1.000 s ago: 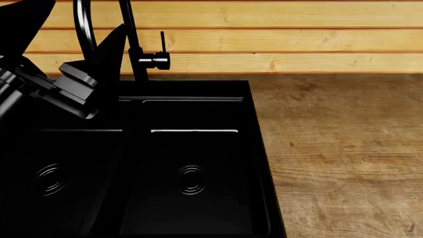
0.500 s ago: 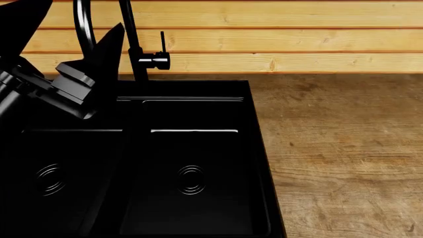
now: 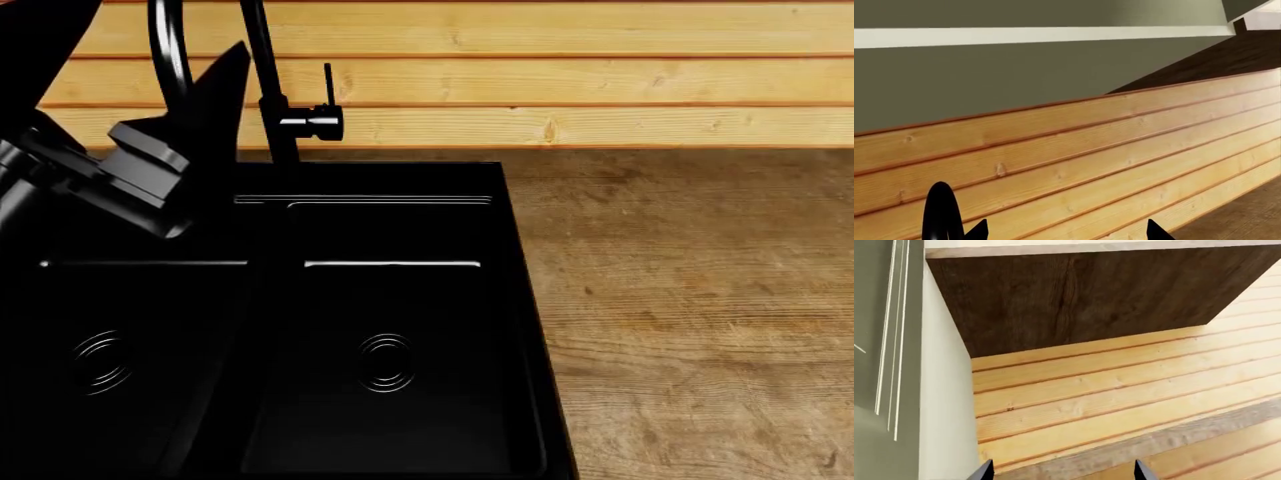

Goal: Pick the broccoli, avocado from the counter and place them in the cabinet. Then close the cabinet.

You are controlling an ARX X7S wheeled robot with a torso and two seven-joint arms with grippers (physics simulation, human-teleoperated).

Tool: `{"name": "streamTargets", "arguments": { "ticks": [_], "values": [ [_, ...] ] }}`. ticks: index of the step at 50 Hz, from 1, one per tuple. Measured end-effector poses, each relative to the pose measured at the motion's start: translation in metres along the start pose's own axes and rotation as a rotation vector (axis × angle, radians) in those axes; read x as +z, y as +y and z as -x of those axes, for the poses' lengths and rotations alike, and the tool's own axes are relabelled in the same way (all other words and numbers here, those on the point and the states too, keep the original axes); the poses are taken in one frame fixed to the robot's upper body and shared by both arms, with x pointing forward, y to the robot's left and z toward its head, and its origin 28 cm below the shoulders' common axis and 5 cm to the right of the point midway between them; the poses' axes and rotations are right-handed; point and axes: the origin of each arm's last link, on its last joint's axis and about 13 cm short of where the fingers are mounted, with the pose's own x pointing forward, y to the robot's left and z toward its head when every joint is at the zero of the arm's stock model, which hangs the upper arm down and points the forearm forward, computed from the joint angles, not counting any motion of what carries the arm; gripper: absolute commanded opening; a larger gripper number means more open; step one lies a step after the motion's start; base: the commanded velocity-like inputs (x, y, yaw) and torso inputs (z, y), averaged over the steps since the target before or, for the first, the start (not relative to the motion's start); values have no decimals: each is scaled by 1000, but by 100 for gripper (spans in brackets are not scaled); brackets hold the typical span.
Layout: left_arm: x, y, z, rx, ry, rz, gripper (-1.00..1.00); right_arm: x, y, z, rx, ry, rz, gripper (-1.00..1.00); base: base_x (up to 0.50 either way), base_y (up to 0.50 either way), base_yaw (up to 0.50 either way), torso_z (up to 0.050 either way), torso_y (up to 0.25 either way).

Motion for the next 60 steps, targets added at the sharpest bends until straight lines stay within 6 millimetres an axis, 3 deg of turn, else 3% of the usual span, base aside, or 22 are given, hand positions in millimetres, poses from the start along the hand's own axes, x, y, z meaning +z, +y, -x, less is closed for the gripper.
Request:
{"name": "streamTargets", "arguments": {
  "ticks": [11, 16, 18, 37, 60],
  "values": [
    [2, 0, -1, -4, -2, -3, 100, 13, 8, -13, 78, -42, -7, 100, 0, 0, 0, 0, 0],
    [2, 0, -1, -5, -3, -3, 100, -19, -2, -21, 63, 77, -27, 100, 0, 0, 0, 0, 0],
    [2, 0, -1, -5, -3, -2, 100, -21, 1, -26, 94, 76, -49, 100, 0, 0, 0, 0, 0],
    [0, 0, 0, -4, -2, 1, 100, 31, 56, -57, 408, -128, -91, 100, 0, 0, 0, 1, 1],
    [0, 0, 1, -3, -3, 4, 100, 48, 101, -79, 568, -141, -54, 100, 0, 0, 0, 1, 1]
  ]
}}
